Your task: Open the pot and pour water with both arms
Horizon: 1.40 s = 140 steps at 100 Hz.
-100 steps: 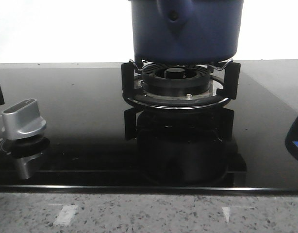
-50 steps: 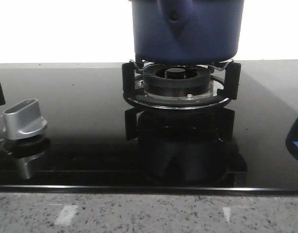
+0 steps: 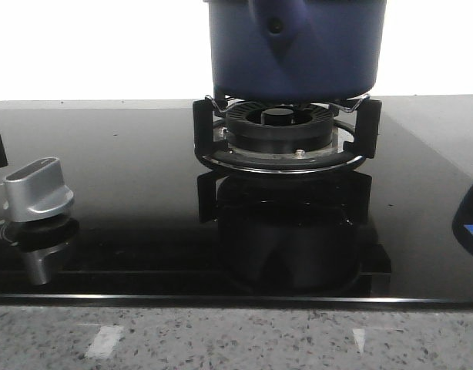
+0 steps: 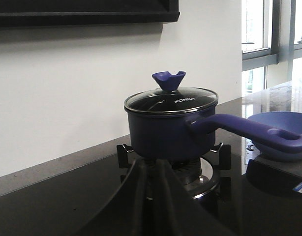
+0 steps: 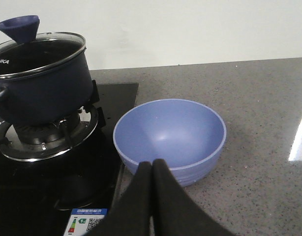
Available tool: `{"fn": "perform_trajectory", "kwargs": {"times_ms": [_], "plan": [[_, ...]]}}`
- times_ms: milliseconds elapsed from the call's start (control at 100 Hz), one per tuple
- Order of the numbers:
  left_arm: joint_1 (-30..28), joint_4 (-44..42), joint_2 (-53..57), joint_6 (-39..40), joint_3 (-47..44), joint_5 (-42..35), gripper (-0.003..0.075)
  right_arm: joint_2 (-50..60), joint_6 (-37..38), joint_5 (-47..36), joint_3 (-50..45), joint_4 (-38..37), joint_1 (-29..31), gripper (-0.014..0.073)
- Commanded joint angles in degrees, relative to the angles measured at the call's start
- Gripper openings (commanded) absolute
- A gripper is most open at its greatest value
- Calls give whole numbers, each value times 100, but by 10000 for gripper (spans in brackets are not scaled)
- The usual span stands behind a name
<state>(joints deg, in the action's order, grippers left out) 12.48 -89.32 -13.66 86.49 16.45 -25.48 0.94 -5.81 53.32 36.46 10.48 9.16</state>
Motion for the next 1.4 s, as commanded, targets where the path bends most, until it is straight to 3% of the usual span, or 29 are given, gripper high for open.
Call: {"fn": "perform_trajectory", "kwargs": {"times_ms": [0, 630, 740, 810, 1080, 1300, 1390], "plan": [[209, 218, -50, 51, 148, 60, -20, 31, -60, -409, 86, 38, -16, -74], [412, 175, -50, 51, 148, 185, -20, 31, -60, -409, 86, 38, -16, -74], [248, -691, 100, 83, 172, 211, -20, 31, -60, -409, 86, 38, -16, -74], [130, -1617, 157, 756, 172, 188, -20, 31, -60, -409, 86, 38, -16, -74], [-528, -1583, 155, 1679, -101, 514, -20, 31, -60, -409, 86, 38, -16, -74], [-604, -1583, 155, 1658, -115, 682, -20, 31, -60, -409, 86, 38, -16, -74], [-604, -638, 155, 1016, -115, 891, -20, 31, -60, -409, 86, 38, -16, -74]]}}
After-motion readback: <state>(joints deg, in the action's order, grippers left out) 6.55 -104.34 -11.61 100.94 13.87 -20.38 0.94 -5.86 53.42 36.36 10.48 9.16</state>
